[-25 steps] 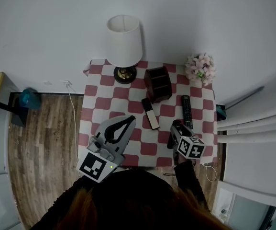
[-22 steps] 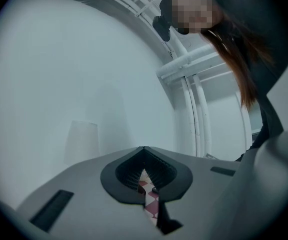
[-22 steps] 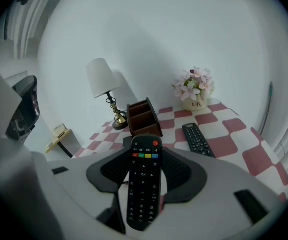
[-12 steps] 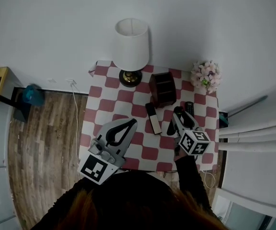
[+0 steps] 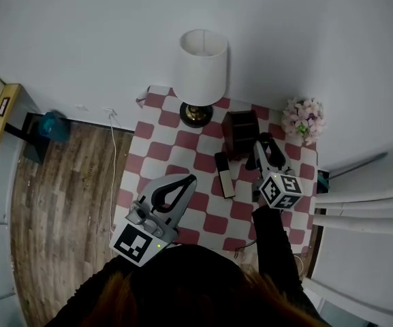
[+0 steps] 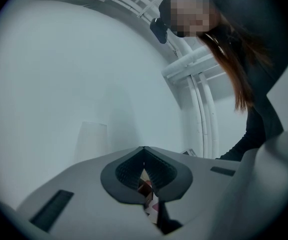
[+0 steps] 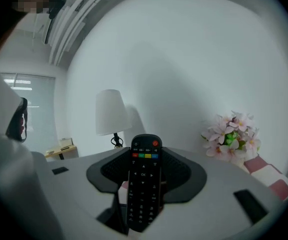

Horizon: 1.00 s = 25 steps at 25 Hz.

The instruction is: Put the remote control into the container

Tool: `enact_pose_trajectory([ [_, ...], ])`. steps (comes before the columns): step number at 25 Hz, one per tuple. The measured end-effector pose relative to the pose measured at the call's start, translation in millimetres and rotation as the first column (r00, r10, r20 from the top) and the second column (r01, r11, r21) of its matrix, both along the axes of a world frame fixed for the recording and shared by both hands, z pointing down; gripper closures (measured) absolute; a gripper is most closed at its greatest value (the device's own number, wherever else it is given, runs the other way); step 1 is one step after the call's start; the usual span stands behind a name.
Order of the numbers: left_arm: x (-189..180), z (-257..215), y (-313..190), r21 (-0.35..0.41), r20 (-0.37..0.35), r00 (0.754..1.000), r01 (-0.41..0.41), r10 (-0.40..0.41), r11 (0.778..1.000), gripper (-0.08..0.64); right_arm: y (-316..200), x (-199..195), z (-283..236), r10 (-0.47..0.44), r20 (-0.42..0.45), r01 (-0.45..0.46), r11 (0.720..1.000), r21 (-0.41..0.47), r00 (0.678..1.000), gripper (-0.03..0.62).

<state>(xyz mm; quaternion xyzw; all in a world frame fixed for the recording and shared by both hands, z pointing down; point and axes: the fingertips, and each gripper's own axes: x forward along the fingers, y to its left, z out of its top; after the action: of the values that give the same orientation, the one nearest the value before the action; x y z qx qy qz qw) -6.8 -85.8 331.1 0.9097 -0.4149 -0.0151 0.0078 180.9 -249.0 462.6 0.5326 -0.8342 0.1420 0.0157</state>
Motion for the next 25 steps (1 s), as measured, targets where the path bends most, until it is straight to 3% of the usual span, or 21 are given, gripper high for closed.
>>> enact_pose_trajectory([
  [5,-2,-1,-2,0.004,0.007,1.000,0.010,-0.010,1.000,0.552,-20,-5,4,-0.011,0.019,0.010,0.999,0.039,1.000,0.391],
  [12,-5,2,-6,-0.006,0.014,0.999,0.030,-0.030,1.000,0.552,-35,-7,-8,-0.001,0.066,-0.011,0.982,0.188,0.998,0.391],
  [19,-9,6,-6,-0.020,0.035,0.999,0.040,-0.039,0.999,0.552,-41,-8,5,0.021,0.084,-0.039,0.977,0.210,0.996,0.391],
  [25,-9,6,-8,-0.022,0.033,0.999,0.039,-0.038,0.999,0.552,-32,-13,36,0.008,0.016,-0.011,0.989,0.149,1.000,0.391],
])
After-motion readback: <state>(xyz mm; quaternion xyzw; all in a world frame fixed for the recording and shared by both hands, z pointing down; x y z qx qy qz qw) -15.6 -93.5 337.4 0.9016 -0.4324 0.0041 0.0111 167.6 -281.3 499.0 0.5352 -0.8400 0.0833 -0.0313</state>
